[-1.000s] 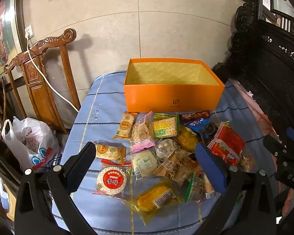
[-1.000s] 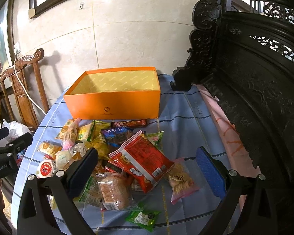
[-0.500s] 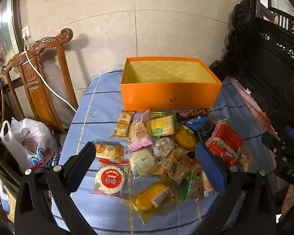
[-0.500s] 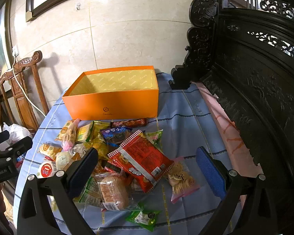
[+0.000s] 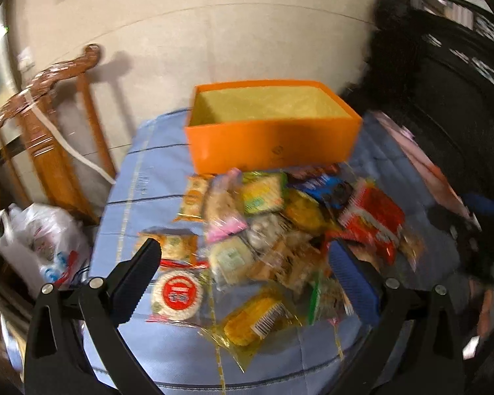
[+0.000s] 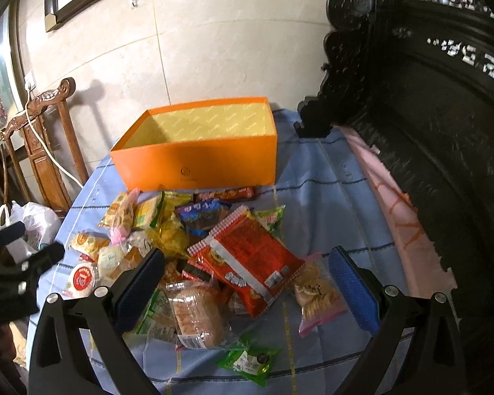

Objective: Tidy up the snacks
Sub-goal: 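Grasp the red chip bag with the right tool while the left tool grasps the yellow corn bag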

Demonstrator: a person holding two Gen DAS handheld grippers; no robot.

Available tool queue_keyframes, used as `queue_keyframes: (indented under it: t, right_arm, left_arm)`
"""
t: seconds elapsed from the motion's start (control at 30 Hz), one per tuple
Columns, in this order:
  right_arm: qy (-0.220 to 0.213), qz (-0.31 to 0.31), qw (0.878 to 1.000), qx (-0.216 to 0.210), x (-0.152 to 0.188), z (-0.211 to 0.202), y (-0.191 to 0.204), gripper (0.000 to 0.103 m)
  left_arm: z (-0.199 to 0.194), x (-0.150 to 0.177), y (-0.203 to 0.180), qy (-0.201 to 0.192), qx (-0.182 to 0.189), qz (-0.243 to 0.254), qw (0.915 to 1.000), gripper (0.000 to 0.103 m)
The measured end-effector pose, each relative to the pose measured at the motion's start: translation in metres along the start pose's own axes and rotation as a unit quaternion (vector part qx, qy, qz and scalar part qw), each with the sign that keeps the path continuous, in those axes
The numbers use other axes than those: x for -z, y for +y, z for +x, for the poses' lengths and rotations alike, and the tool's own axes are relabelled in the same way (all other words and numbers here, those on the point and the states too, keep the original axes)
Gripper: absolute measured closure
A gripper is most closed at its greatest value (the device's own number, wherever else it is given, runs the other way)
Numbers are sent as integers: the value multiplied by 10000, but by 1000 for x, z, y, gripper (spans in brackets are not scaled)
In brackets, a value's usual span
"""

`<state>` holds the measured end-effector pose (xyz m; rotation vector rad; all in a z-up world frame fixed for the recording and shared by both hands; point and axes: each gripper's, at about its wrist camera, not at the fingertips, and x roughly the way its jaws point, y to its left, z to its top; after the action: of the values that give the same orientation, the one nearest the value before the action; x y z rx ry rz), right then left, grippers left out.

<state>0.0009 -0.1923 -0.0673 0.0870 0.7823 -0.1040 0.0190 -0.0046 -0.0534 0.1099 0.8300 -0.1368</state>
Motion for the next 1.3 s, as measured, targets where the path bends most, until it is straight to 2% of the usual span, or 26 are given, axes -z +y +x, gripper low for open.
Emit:
queue_keyframes:
  t: [0.17,0.33,0.47,0.6,0.7,0.77,0.83,0.87,0.97,1.0,1.03,1.07,1.1,1.13,1.17,1.3]
  right_arm:
    - [309,-199,9993,-61,10,27,-7,3]
    - [483,-795,9951,-344,6,61,-3,4]
    - [910,-1061,9862,-888,-6,104,-4,4]
    - [1234,-1368,9775,-1030,-12,136,-5,4]
    - [1339,-2039,9649,-977,-8,151,4,4]
    - [1268,-2098,9627,-1143,-10,156,5,4]
    - [1354,-2066,9609,-1248,-12,163,5,4]
    - [1404,-2059,9596,-1304,-14,168,4,4]
    - [1500,-1998,9585,-1377,-16,177,1,4]
    - [1552,-1858,9607,-1356,-16,178,-2,6]
    - [1641,-1661,9625,-1379,-15,179,-6,31]
    - [1703,-1379,9632,-1555,-15,177,-8,39]
    - [1680,-1218,9672,-1462,-14,173,-10,40]
    - [1686,-1195,9688,-1366,-12,170,-9,44]
    - [1599,-1169,9716,-1298,-10,162,-8,51]
    - [1563,-965,9769,-1092,-3,148,-7,54]
  left_arm:
    - [24,27,-7,356,3,435,9984,4]
    - [50,37,-7,566,187,590,9965,4]
    - [68,39,-16,615,104,1009,9929,4]
    - [87,41,-15,740,293,1119,9905,4]
    - [100,49,-11,921,449,1188,9876,4]
    - [104,57,-10,996,527,1349,9844,4]
    - [110,67,-10,1099,573,1560,9799,4]
    - [113,72,-10,1129,711,1616,9778,4]
    - [123,82,-13,1331,819,1683,9733,4]
    - [128,88,-15,1335,834,1751,9719,8]
    - [129,92,-17,1310,903,1769,9713,24]
    - [129,95,-17,1310,1135,1707,9699,32]
    - [129,96,-16,1363,1276,1571,9698,44]
    - [128,96,-16,1377,1303,1492,9705,52]
    - [127,97,-15,1380,1296,1437,9713,52]
    - [118,106,-13,1254,1256,1328,9751,60]
